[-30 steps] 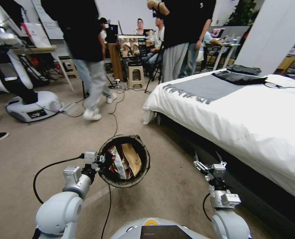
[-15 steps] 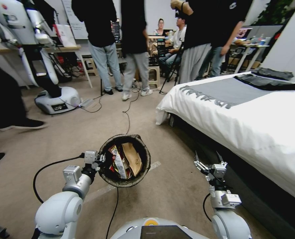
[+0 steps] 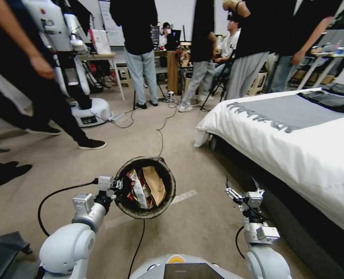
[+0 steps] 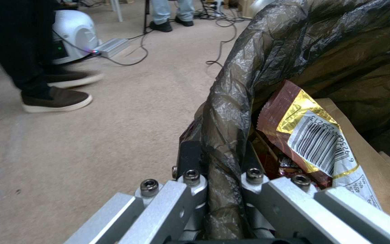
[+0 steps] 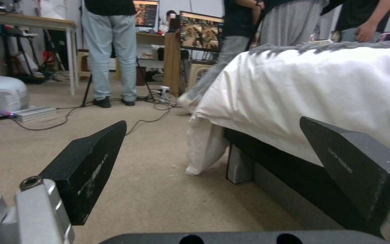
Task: Pick up the trash bin, then pick up the garbage from the floor and place it into the trash bin.
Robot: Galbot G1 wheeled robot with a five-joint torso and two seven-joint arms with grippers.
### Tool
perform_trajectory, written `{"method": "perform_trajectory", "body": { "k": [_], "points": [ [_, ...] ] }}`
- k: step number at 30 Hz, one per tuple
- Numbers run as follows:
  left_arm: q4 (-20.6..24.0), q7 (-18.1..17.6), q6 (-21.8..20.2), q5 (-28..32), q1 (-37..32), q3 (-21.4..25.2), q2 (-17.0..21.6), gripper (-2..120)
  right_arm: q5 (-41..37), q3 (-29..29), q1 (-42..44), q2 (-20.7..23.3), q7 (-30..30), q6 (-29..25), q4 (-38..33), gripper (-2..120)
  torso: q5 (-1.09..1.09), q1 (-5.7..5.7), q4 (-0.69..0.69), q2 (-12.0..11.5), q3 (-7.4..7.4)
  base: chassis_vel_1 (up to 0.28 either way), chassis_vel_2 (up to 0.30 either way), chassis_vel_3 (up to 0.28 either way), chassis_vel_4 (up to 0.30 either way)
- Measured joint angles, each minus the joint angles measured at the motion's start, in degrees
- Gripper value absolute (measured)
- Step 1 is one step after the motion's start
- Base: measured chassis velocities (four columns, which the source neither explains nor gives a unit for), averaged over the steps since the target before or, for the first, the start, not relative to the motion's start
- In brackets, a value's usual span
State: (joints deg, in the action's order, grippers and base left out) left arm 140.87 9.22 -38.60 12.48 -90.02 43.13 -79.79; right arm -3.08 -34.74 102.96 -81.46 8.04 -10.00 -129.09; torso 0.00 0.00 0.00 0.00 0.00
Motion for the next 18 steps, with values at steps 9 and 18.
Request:
{"method": "perform_trajectory", "body": {
  "k": [9,18],
  "points": [
    [-0.7,0.6,0.3,0.2,0.2,0.4,0.2,1,0.3,0.6,0.2,0.2,1.1,0.1,0.0,100,0.00,0.00,0.00,0.0,0.00,0.058,0.057,0.073,0.062],
    [-1.1,0.9,0.5,0.4,0.3,0.8,0.5,1,0.6,1.4,-0.3,0.2,1.8,0.5,0.0,100,0.00,0.00,0.00,0.0,0.00,0.077,0.071,0.066,0.067]
  ]
}}
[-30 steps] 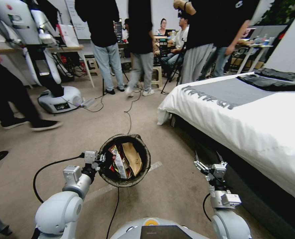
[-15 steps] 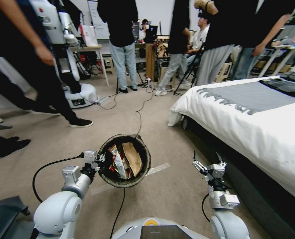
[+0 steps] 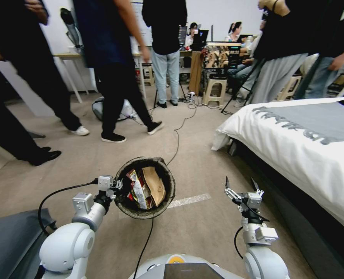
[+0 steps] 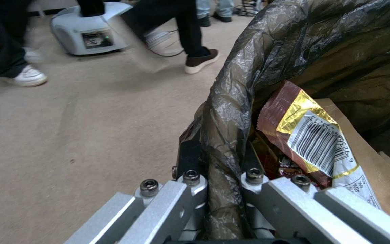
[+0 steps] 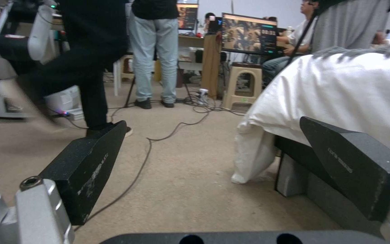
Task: Pick up the trash bin, then pick up the garbage from the floor and place it into the trash bin.
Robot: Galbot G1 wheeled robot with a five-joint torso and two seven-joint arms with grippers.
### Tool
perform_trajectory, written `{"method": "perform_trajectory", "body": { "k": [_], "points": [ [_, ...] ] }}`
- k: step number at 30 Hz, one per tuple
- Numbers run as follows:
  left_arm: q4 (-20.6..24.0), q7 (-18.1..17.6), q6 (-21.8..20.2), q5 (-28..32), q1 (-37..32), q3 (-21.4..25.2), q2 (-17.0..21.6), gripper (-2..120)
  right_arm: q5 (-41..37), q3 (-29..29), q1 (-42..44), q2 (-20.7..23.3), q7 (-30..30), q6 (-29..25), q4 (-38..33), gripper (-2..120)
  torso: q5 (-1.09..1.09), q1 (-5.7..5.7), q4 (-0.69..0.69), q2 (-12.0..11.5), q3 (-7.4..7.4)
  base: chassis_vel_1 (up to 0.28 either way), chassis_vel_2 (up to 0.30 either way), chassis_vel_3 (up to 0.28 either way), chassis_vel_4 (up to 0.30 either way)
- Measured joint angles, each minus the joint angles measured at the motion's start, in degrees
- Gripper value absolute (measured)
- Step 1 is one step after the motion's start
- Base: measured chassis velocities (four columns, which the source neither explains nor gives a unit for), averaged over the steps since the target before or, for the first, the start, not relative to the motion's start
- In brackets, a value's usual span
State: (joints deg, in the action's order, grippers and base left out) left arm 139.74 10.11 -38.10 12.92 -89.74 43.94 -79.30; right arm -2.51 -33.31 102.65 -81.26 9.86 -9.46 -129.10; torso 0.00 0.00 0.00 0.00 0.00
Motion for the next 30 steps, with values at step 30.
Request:
{"method": "perform_trajectory", "body": {
  "k": [30],
  "points": [
    [-2.5,-2.1,0.6,1.1,-0.9,-2.2,-2.1,1,-0.4,0.6,-2.6,0.6,0.6,1.5,1.8,100,0.00,0.00,0.00,0.0,0.00,0.042,0.036,0.042,0.038]
  ]
}}
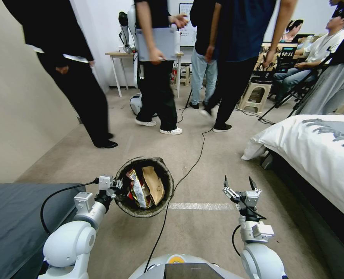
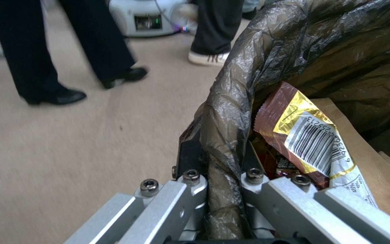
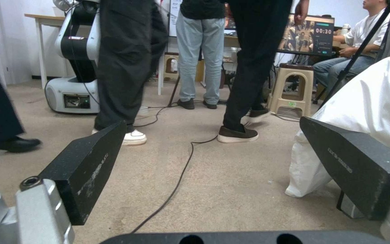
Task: Pick up the trash bin, then pick up the garbage from the floor and place it into the trash bin.
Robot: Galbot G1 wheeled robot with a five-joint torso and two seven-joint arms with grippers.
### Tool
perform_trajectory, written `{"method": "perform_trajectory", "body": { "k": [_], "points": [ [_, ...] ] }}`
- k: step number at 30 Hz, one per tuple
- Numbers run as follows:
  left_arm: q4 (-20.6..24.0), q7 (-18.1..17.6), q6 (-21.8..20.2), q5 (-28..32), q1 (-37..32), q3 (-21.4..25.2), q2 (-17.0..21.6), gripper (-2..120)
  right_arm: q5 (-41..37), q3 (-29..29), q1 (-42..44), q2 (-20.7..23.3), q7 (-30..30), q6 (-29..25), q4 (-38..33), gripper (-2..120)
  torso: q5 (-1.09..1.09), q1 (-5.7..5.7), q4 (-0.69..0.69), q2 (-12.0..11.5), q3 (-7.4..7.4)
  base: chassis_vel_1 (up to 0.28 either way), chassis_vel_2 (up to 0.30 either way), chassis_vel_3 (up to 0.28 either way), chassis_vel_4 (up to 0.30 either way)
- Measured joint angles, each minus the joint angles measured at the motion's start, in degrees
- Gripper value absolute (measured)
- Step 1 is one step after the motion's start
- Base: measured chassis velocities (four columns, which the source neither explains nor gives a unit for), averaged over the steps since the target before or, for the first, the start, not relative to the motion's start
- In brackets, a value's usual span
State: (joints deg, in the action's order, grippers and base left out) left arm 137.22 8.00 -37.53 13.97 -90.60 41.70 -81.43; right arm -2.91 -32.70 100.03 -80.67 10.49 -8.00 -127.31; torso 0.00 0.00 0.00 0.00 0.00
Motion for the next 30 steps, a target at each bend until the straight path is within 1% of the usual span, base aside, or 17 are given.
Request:
{"method": "perform_trajectory", "body": {
  "k": [2,7,10,13,14,15,17,21,23,27,30],
  "points": [
    [-0.2,-0.9,-0.1,0.1,-0.6,0.1,-0.7,1,-0.3,0.0,-0.5,0.1,0.0,0.2,0.3,100,0.00,0.00,0.00,0.0,0.00,0.000,0.000,0.000,0.000],
    [-0.5,-1.5,-0.1,0.3,-1.7,0.9,-1.8,1,-0.6,0.2,-1.3,0.4,0.1,0.6,0.8,100,0.00,0.00,0.00,0.0,0.00,0.000,0.000,0.000,0.000],
    [-1.2,-2.4,0.0,0.4,-2.3,1.1,-2.4,1,-0.7,0.5,-1.8,0.5,0.2,0.8,1.2,100,0.00,0.00,0.00,0.0,0.00,0.000,0.000,0.000,0.000],
    [-1.9,-5.4,-1.5,2.7,-2.8,1.1,-2.8,1,-0.8,0.8,-2.3,0.5,0.2,1.0,1.7,100,0.00,0.00,0.00,0.0,0.00,0.000,0.000,0.000,0.000],
    [-1.9,-5.4,-1.5,2.7,-2.8,1.1,-2.8,1,-0.8,0.8,-2.3,0.5,0.2,1.0,1.7,100,0.00,0.00,0.00,0.0,0.00,0.000,0.000,0.000,0.000],
    [-2.1,-6.6,-2.5,3.8,-2.8,1.1,-2.9,1,-0.8,0.8,-2.4,0.5,0.2,1.0,1.9,100,0.00,0.00,0.00,0.0,0.00,0.000,0.000,0.000,0.000],
    [-3.0,-8.0,-3.3,4.8,-2.9,1.2,-2.9,1,-0.9,0.8,-2.4,0.5,0.3,1.0,2.1,100,0.01,0.00,0.00,0.0,0.00,0.000,0.000,0.000,0.000],
    [-3.8,-8.6,-3.3,5.0,-2.8,1.5,-2.9,1,-0.9,0.7,-2.3,0.5,0.3,0.9,2.2,100,0.00,0.00,0.00,0.0,0.00,0.000,0.000,0.000,0.000],
    [-5.5,-11.1,-3.4,5.8,-2.7,2.1,-3.0,1,-0.9,0.6,-2.0,0.4,0.4,0.8,2.2,100,0.00,0.00,0.00,0.0,0.00,0.000,0.000,0.000,0.000],
    [-6.5,-12.2,-3.5,5.8,-2.9,2.4,-3.0,1,-0.9,0.5,-1.8,0.3,0.4,0.8,2.2,100,0.00,0.00,0.00,0.0,0.00,0.000,0.000,0.000,0.000],
    [-8.1,-13.5,-3.8,5.9,-3.5,2.8,-3.1,1,-0.9,0.4,-1.6,0.0,0.5,0.7,2.0,100,0.00,0.00,0.00,0.0,0.00,0.000,0.000,0.000,0.000]
  ]
}}
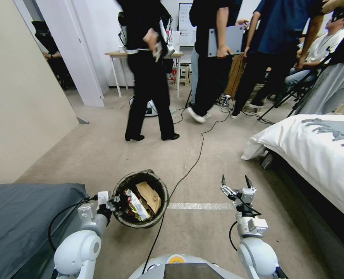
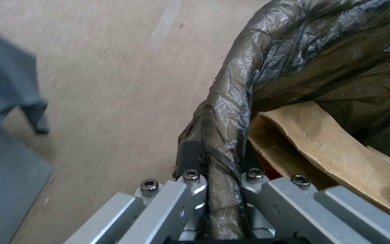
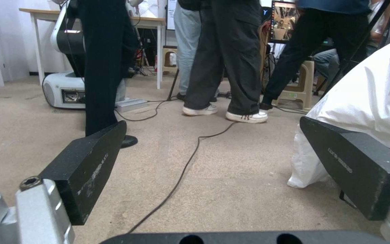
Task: Pick up the trash bin, then pick up the garbage from the floor and place it into the trash bin.
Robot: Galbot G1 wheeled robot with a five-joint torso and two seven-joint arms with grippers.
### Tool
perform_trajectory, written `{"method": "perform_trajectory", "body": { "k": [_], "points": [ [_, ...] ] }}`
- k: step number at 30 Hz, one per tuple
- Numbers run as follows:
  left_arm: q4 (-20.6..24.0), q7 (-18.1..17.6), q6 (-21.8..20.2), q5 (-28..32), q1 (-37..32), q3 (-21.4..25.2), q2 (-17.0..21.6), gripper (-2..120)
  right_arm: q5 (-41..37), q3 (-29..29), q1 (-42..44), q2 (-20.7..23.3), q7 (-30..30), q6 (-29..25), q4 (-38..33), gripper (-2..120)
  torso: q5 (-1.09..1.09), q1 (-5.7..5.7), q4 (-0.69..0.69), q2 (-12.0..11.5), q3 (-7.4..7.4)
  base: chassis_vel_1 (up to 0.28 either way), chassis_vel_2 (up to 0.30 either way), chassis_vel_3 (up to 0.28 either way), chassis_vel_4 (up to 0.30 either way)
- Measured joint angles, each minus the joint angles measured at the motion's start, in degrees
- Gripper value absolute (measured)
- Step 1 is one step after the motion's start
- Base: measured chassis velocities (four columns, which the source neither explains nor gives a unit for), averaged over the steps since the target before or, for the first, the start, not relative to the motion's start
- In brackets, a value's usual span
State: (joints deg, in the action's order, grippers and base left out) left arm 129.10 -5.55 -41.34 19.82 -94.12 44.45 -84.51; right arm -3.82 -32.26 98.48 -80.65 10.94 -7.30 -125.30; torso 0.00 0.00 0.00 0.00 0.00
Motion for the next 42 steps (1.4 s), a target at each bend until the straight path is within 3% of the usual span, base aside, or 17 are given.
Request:
{"method": "perform_trajectory", "body": {
  "k": [13,42],
  "points": [
    [-5.7,-1.8,1.3,-0.7,-0.5,1.5,0.2,1,0.7,0.2,0.6,-0.8,0.0,-0.2,-0.3,100,-0.04,0.00,-0.01,0.0,-0.01,0.000,0.000,0.000,0.000],
    [-9.4,-3.9,0.9,-1.0,-0.3,1.1,0.5,1,1.3,0.4,1.7,-1.1,0.1,-1.3,-0.5,100,-0.04,-0.01,-0.01,0.0,-0.01,0.000,0.000,0.000,0.000]
  ]
}}
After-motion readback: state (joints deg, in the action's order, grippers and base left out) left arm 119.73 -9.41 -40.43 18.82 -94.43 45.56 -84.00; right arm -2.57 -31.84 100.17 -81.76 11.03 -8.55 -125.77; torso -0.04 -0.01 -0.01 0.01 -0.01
